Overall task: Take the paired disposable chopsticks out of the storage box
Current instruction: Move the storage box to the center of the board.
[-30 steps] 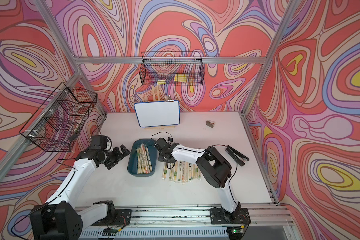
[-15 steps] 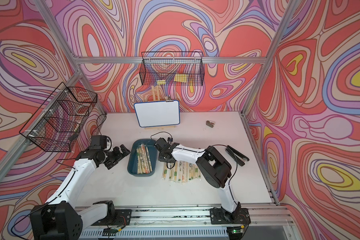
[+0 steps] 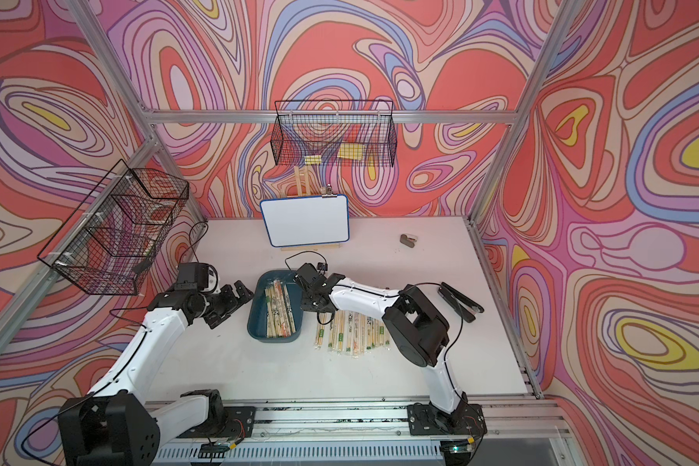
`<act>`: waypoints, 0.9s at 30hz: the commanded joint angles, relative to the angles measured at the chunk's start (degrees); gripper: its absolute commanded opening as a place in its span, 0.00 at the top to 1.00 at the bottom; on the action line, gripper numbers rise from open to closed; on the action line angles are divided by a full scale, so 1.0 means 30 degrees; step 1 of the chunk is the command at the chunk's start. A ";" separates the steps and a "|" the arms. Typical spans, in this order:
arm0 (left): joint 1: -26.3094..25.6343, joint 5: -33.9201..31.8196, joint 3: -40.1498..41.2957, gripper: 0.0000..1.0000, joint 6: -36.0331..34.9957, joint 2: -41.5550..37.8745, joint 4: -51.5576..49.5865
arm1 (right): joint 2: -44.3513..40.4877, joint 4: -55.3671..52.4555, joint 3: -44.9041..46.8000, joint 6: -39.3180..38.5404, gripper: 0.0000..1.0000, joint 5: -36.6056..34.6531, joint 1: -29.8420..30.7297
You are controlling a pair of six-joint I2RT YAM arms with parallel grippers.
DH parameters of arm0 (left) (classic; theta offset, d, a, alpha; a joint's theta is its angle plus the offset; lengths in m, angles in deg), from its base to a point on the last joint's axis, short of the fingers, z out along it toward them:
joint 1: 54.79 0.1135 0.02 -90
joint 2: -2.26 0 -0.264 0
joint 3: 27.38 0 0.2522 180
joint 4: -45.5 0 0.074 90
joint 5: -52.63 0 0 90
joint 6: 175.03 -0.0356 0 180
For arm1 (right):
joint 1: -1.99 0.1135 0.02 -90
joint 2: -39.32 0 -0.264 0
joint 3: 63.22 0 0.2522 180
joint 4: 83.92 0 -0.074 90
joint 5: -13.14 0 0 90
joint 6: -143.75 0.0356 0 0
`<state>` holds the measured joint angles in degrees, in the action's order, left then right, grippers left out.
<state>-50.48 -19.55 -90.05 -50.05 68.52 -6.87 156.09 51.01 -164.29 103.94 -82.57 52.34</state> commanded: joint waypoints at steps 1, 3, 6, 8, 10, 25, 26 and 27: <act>-0.0258 -0.0052 -0.0631 0.00 0.0093 0.0265 -0.0095 | 0.0787 -0.0282 -0.1254 -0.0481 0.79 0.0372 0.0253; -0.0431 -0.0118 -0.0794 0.00 0.0104 0.0261 -0.0189 | 0.1140 -0.0335 -0.1812 -0.0588 0.79 0.0466 0.0339; -0.0697 -0.0241 -0.0939 0.00 0.0066 0.0268 -0.0321 | 0.1610 -0.0372 -0.2555 -0.0698 0.79 0.0740 0.0392; -0.0836 -0.0346 -0.0956 0.00 0.0069 0.0293 -0.0399 | 0.1921 -0.0418 -0.2983 -0.0706 0.79 0.0962 0.0470; -0.0954 -0.0410 -0.0963 0.00 0.0118 0.0298 -0.0401 | 0.2141 -0.0407 -0.3262 -0.0706 0.79 0.1128 0.0546; -0.2429 -0.1808 -0.1392 0.00 0.0624 0.1301 -0.0700 | 0.1490 0.0351 -0.1850 -0.0501 0.80 0.1333 0.1172; -0.2528 -0.1956 -0.1463 0.00 0.0575 0.1441 -0.0798 | 0.1271 0.0380 -0.1625 -0.0501 0.80 0.1233 0.1164; -0.2656 -0.2232 -0.1587 0.00 0.0529 0.1597 -0.0944 | 0.1013 0.0387 -0.1353 -0.0551 0.80 0.1059 0.1173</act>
<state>-57.58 -23.48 -92.98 -48.73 72.19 -7.29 161.88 51.90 -170.52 102.48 -78.38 55.62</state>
